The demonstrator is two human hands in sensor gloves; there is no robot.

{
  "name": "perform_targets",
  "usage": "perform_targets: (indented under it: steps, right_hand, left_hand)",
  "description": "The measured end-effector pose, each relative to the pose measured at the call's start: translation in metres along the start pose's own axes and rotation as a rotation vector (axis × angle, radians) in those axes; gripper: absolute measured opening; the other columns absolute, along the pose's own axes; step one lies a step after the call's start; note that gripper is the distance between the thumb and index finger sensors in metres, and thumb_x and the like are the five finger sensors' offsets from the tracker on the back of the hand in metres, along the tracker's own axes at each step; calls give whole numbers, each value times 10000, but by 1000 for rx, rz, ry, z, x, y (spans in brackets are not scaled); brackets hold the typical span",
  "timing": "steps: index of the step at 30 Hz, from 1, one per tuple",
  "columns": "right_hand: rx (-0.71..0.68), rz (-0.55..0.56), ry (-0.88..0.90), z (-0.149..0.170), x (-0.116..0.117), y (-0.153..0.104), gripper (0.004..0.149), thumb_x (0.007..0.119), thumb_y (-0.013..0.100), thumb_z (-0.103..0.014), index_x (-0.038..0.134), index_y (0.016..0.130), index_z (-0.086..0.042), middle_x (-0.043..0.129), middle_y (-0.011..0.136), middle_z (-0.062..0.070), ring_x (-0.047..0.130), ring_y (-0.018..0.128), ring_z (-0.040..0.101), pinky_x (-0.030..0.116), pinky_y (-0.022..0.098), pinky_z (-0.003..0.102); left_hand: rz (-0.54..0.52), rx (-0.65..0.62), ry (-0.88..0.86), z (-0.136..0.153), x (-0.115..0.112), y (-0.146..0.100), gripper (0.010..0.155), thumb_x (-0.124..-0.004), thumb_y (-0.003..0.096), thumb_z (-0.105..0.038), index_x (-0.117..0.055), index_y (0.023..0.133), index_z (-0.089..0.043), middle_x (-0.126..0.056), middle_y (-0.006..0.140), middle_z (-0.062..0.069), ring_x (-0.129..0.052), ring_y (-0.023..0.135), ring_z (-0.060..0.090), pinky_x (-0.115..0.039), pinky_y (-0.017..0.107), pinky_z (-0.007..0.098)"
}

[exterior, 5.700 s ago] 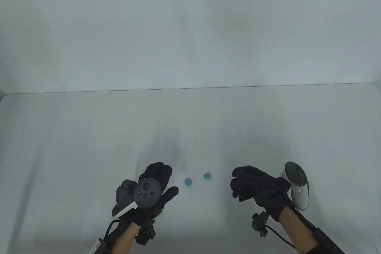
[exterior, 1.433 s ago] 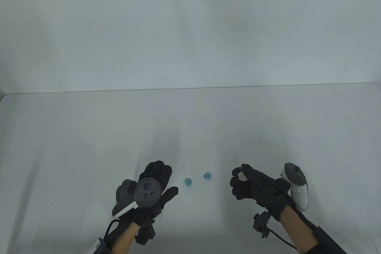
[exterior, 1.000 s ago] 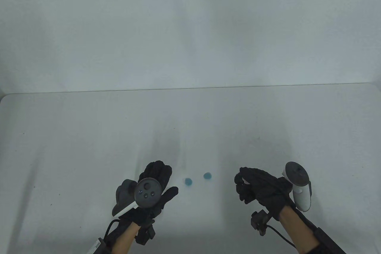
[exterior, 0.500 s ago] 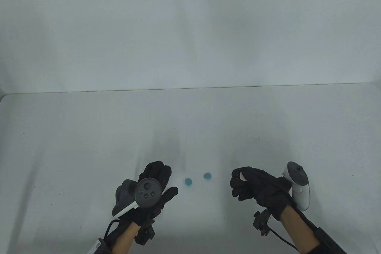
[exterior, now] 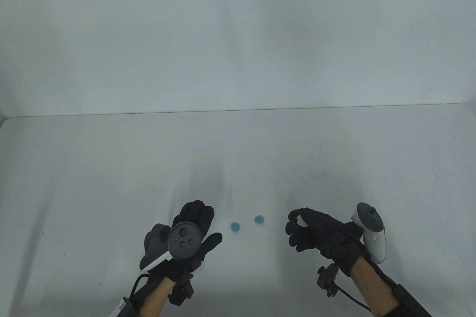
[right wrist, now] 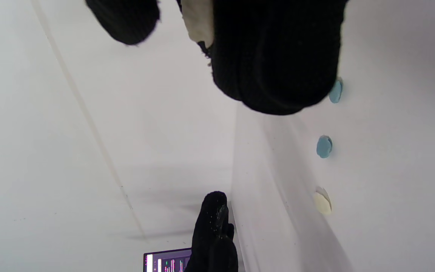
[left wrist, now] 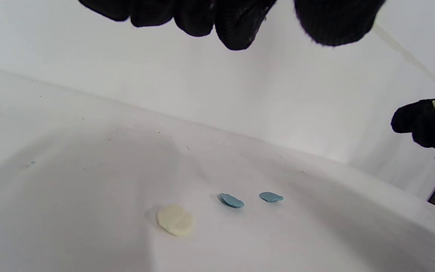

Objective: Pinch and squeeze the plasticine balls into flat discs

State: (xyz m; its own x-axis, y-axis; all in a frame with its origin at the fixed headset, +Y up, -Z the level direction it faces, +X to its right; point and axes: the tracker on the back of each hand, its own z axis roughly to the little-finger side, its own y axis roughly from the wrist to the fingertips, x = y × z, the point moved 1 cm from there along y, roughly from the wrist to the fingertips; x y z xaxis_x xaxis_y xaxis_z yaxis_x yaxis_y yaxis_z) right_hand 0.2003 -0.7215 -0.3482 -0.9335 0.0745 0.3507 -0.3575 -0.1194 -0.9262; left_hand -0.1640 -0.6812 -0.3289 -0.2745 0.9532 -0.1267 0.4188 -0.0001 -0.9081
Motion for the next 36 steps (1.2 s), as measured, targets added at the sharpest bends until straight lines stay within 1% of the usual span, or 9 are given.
perform_targets:
  steps: [3, 9, 11, 14, 18, 24, 27, 31, 36]
  right_hand:
    - [-15, 61, -14, -3, -2, -1, 460, 728, 593, -345, 780, 915, -21, 998, 684, 94, 1071, 502, 217, 981, 333, 239]
    - [-21, 59, -24, -6, -3, -2, 477, 720, 596, -320, 738, 953, -5, 1005, 650, 71, 1079, 465, 199, 984, 307, 231]
    - [-17, 44, -4, -3, -2, -2, 528, 688, 608, -360, 701, 980, 14, 984, 698, 92, 1061, 515, 236, 973, 347, 260]
    - [-10, -17, 26, 0, -1, -1, 751, 592, 618, -535, 577, 1051, 79, 885, 843, 212, 986, 647, 360, 927, 439, 341]
    - [-10, -23, 33, 0, 0, -2, 857, 550, 602, -605, 537, 1063, 117, 832, 899, 274, 933, 709, 442, 892, 492, 411]
    - [-1, 29, -42, -3, -4, -1, 602, 619, 641, -371, 615, 1015, 101, 864, 871, 257, 950, 700, 434, 894, 490, 427]
    - [0, 63, -115, -7, -5, -2, 524, 627, 635, -295, 659, 986, 93, 899, 835, 234, 978, 671, 410, 910, 467, 413]
    - [6, 101, -187, -12, -6, -2, 467, 625, 630, -264, 702, 971, 46, 919, 810, 224, 993, 642, 402, 917, 442, 408]
    - [25, 153, -321, -20, -7, -4, 472, 680, 613, -328, 774, 988, -57, 865, 890, 291, 965, 677, 451, 906, 430, 440]
  left_hand:
    - [0, -1, 2, -1, 1, 0, 746, -644, 559, -475, -473, 1153, -56, -371, 1178, 272, -389, 1072, 558, -438, 745, 626]
    - [3, 0, 4, -1, 0, 0, 746, -643, 559, -475, -472, 1153, -57, -371, 1178, 272, -389, 1072, 558, -438, 745, 625]
    - [0, 0, 1, 0, 0, 0, 745, -644, 559, -475, -473, 1152, -59, -370, 1178, 272, -389, 1072, 558, -438, 745, 626]
    - [4, 4, 5, 0, 0, 0, 745, -645, 558, -474, -473, 1152, -58, -370, 1178, 273, -389, 1072, 558, -438, 744, 626]
    - [1, 2, 1, -1, 1, 0, 747, -644, 559, -475, -472, 1153, -56, -371, 1178, 272, -387, 1072, 559, -438, 744, 625]
    - [-5, -3, -4, -2, 3, -1, 745, -644, 559, -475, -470, 1152, -60, -371, 1177, 272, -388, 1072, 559, -437, 745, 626]
    - [-4, 1, -3, -1, 3, -1, 749, -643, 559, -476, -471, 1153, -54, -369, 1178, 272, -388, 1071, 560, -438, 744, 625]
    - [-14, 0, -10, -1, 5, -2, 747, -643, 558, -477, -471, 1153, -58, -369, 1178, 272, -387, 1072, 558, -437, 745, 626]
    - [-25, -1, -17, -1, 7, -3, 747, -643, 559, -476, -473, 1153, -56, -369, 1178, 272, -389, 1071, 559, -438, 744, 627]
